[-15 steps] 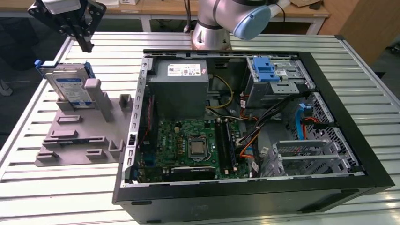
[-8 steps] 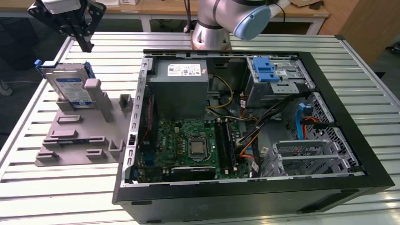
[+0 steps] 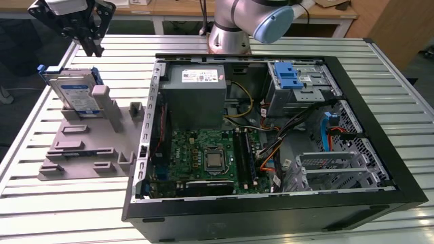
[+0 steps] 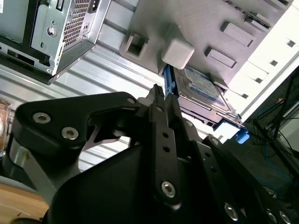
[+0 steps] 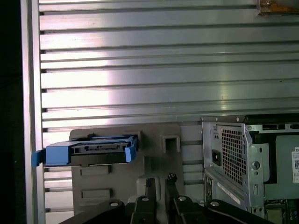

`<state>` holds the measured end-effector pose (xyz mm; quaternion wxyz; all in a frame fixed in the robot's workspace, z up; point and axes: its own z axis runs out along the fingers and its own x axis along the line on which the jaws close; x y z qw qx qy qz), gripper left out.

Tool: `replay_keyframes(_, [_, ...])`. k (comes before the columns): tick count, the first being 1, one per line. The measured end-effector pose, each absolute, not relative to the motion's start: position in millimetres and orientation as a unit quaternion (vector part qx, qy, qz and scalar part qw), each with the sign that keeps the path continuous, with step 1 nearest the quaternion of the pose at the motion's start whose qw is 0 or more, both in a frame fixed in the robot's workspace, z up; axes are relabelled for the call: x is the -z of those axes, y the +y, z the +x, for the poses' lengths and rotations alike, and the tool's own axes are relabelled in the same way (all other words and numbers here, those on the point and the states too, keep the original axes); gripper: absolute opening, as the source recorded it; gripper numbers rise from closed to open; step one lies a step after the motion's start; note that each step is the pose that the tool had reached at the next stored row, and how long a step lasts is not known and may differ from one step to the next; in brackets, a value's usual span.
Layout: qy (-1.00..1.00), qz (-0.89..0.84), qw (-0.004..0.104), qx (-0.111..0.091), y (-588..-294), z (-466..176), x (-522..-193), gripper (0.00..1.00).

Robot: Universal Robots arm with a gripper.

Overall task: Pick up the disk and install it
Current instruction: 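Reach for the disk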

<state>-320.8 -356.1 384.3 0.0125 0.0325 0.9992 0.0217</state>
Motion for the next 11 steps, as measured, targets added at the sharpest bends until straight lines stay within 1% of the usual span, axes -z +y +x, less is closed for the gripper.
replay_keyframes(1, [0.999,0.032,0.012,-0.022,-356.1,-320.8,-384.3,0.24])
replay_keyframes(7, [0.999,0.032,0.012,-0.022,-356.1,-320.9,-384.3,0.25])
replay_keyframes(8, [0.999,0.032,0.012,-0.022,-356.1,-320.9,-384.3,0.31])
replay_keyframes(11, [0.999,0.032,0.012,-0.022,-356.1,-320.9,-384.3,0.31])
